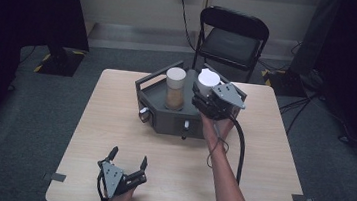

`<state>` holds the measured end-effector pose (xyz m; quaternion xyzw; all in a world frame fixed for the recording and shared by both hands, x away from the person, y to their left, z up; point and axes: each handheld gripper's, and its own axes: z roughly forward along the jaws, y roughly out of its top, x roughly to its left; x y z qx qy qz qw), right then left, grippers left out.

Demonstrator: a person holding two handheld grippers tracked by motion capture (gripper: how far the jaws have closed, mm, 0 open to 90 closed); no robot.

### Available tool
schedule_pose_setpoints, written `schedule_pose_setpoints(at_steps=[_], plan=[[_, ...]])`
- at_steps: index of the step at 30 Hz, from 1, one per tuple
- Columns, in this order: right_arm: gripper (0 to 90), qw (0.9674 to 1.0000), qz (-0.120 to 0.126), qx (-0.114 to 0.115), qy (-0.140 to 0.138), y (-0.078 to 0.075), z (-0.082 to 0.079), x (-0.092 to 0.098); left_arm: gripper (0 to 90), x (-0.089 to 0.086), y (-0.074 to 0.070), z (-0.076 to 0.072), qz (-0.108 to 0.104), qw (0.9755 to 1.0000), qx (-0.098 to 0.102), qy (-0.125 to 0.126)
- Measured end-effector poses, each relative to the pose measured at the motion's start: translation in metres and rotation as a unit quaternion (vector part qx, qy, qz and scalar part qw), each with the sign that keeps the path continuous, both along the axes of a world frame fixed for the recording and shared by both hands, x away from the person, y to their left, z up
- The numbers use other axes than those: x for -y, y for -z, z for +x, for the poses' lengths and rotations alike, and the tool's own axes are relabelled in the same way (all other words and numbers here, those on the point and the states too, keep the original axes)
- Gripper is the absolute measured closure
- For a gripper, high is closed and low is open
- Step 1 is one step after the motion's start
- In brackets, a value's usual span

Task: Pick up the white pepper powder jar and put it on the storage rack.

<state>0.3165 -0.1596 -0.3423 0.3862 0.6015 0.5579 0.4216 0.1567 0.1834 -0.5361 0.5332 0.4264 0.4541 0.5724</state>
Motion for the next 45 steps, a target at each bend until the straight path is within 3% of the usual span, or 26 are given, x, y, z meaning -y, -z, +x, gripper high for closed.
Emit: schedule_pose_setpoints(at_steps=[13,25,36,45], plan=[[29.7,0.9995,0.006,-0.029,0.011,0.009,0.027,-0.008,0.3,0.0,0.0,0.0,0.0,1.0,0.0,-0.001],[29.7,0.9992,-0.005,-0.036,0.014,0.017,0.032,-0.009,0.4,0.001,0.0,0.0,-0.001,1.0,0.0,-0.003],[29.7,0.9995,0.012,-0.028,0.011,0.027,0.029,-0.003,0.3,0.001,0.0,0.0,0.0,1.0,0.0,-0.003],[29.6,0.9994,0.013,-0.031,0.011,0.026,0.03,-0.003,0.3,0.001,0.0,0.0,0.0,1.0,0.0,-0.003]])
